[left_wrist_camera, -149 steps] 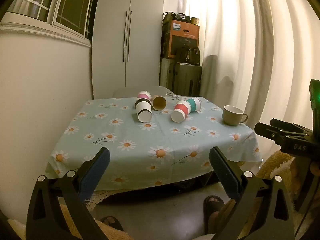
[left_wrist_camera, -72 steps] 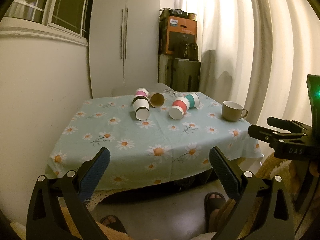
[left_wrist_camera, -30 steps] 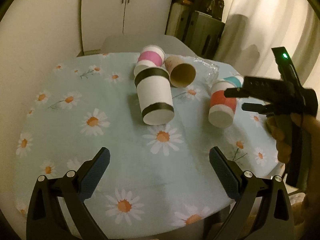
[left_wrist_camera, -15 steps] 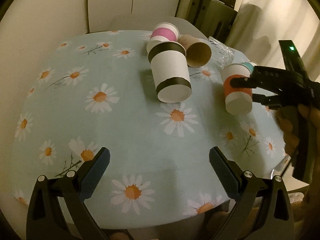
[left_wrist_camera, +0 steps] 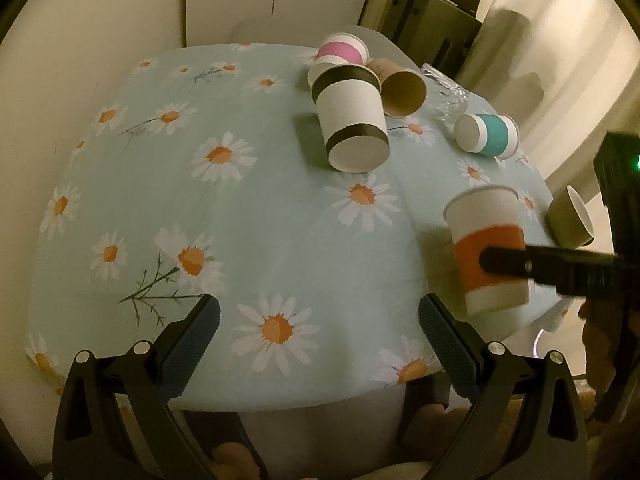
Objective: Flip cup upright
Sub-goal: 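Close the right gripper on the red-banded cup and lift it, then carry the red-banded cup toward the left gripper while the left gripper approaches it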
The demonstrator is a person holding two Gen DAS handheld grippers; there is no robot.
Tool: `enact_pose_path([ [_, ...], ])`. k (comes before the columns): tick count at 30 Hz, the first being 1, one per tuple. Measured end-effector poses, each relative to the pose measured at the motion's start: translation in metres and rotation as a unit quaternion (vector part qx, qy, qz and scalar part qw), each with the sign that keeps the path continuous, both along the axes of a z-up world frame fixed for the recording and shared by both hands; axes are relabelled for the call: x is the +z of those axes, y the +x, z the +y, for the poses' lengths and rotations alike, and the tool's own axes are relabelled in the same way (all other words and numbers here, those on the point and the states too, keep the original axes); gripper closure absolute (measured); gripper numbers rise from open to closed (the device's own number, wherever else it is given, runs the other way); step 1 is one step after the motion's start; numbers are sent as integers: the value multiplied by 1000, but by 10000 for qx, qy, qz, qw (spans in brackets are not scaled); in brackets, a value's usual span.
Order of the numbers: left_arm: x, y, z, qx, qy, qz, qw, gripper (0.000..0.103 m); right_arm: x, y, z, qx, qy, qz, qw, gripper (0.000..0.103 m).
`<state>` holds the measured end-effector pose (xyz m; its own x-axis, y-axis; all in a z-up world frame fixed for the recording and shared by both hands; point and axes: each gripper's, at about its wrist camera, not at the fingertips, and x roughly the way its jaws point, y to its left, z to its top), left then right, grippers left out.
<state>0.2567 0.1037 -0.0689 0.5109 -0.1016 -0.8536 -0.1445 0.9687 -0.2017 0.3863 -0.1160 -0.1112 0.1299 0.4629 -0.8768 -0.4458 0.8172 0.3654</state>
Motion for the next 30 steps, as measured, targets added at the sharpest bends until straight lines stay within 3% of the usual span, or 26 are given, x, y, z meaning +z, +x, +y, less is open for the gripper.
enact_pose_path([
  [9,-4,0,0,101,-13,47,9999,7,-8,-3,13,220,116,114,9996,34],
  [11,-5,1,-2,58,-3,71,10000,7,-10,-2,13,164,27,84,9998,24],
  [14,-7,3,-7,2,49,103,9999,7,-6,-1,6,146,101,108,9998,23],
  [24,-9,6,-22,-233,-38,111,9997,7,33,-1,-33,-90,657,-53,9978,22],
  [30,0,5,-25,-292,-240,-27,9993,7,62,-18,-57,-90,615,-501,9968,22],
])
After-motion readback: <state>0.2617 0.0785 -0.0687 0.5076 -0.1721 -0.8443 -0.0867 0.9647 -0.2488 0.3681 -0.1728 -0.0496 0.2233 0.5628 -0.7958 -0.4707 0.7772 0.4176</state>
